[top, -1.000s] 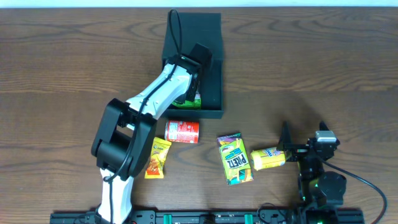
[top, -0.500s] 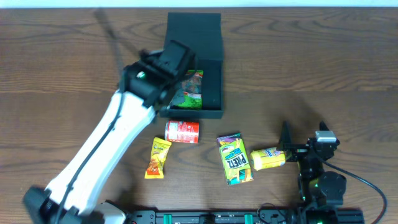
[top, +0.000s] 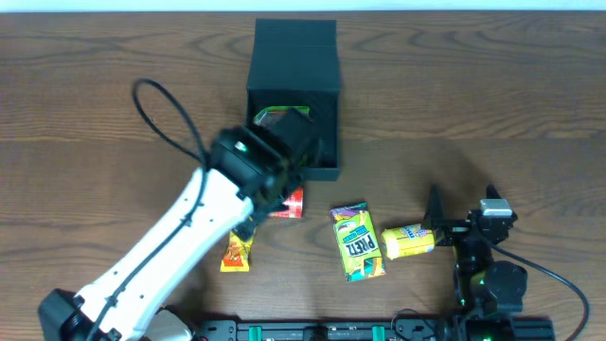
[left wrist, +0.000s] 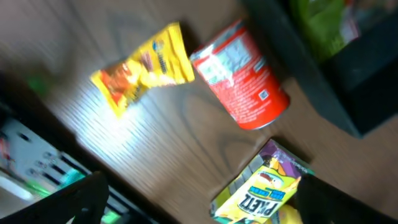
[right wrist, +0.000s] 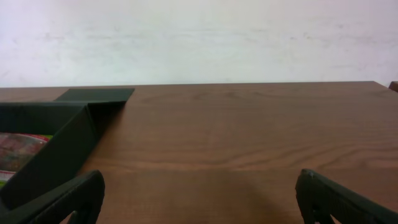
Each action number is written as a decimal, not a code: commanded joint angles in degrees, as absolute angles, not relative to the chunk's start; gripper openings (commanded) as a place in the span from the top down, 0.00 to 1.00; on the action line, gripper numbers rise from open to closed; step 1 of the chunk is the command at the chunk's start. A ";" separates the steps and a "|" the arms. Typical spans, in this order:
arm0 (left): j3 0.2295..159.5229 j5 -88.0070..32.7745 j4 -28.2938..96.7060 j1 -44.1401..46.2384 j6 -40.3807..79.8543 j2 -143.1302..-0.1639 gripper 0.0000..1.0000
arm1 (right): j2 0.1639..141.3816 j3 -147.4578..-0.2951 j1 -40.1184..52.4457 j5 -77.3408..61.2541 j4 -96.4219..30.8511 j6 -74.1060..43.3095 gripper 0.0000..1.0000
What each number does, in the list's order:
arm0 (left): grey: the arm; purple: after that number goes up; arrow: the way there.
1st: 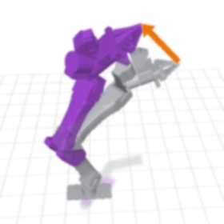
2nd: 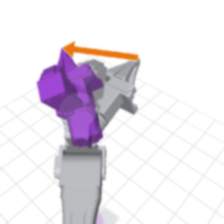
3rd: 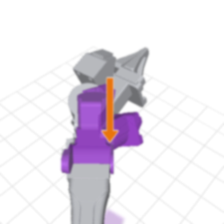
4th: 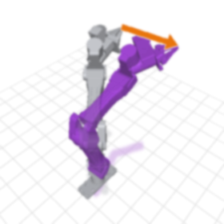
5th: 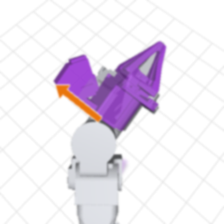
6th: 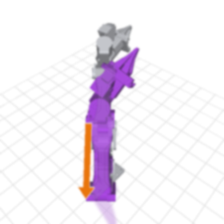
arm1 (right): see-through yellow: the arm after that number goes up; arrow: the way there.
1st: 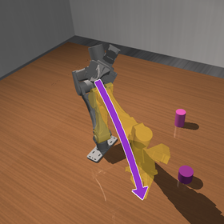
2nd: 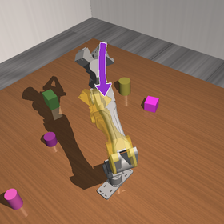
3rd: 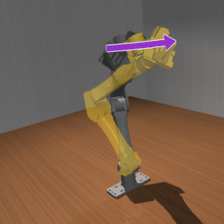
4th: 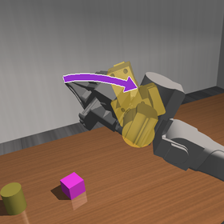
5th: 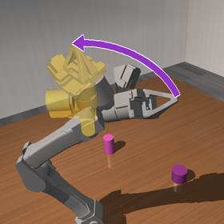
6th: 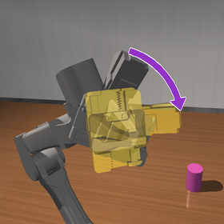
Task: Pack container
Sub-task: 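Withdraw the left gripper and move it to the red can, then grasp the red can with the left gripper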
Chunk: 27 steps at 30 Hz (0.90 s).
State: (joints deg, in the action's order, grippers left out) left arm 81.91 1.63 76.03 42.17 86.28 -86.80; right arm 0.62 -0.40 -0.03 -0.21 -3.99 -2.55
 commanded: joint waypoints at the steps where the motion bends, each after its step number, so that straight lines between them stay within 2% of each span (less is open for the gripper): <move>1: 77.08 0.30 70.81 44.51 96.90 -86.98 0.02 | 0.30 -0.32 0.45 -0.40 -4.25 -2.94 0.01; 6: 68.38 -4.10 59.75 45.04 102.15 -86.98 0.00 | 0.30 -0.32 0.45 -0.43 -4.25 -2.94 0.01; 15: 64.73 0.34 57.19 45.04 111.98 -87.02 0.00 | 0.30 -0.32 0.45 -0.40 -4.27 -2.94 0.01; 27: 61.63 2.13 51.24 44.84 113.16 -87.11 0.00 | 0.30 -0.32 0.45 -0.40 -4.25 -2.94 0.01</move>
State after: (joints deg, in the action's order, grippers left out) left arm 63.37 0.38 52.12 45.06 111.37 -86.89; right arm 0.62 -0.40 -0.03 -0.21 -3.97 -2.52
